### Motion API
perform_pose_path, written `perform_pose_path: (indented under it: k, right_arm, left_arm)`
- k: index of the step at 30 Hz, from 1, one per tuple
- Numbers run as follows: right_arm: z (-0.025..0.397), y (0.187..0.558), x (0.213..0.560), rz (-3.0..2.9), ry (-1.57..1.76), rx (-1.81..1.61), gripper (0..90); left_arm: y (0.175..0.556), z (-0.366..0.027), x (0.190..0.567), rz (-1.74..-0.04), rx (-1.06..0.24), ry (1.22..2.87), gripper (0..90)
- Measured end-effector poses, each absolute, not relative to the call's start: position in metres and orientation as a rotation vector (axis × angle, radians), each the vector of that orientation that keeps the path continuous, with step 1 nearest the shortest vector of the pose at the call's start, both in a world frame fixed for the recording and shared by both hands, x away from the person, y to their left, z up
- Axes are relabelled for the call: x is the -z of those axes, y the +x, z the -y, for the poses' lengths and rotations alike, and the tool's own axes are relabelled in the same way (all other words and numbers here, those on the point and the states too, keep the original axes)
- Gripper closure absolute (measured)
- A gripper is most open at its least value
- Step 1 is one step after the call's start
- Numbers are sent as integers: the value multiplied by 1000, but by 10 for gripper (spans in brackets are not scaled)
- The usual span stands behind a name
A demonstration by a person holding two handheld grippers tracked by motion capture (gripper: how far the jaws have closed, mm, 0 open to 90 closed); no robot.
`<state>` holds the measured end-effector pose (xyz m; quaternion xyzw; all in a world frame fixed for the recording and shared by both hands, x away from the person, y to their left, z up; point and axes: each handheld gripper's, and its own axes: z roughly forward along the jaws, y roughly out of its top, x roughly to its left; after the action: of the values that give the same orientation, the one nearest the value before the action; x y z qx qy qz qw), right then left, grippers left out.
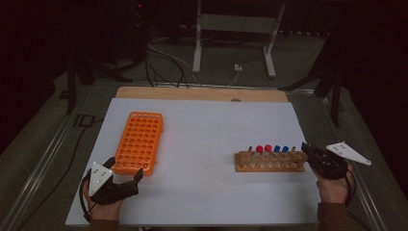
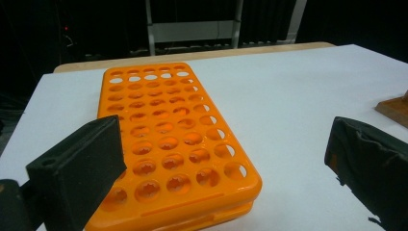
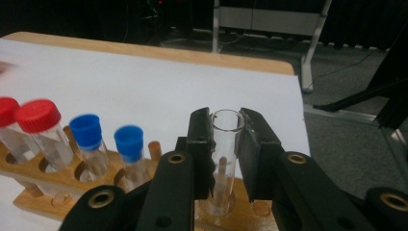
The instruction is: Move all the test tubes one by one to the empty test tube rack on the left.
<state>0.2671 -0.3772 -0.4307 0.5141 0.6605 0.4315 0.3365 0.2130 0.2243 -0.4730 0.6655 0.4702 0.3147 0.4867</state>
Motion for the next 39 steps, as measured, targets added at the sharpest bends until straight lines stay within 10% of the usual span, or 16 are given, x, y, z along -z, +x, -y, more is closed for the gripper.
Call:
perform_pose_path:
  k: [39]
  right_arm:
    - [320,255,399,-1939,1161,-1266,762]
  left_arm:
    - [220,-211,477,-1031,-664,1671,9]
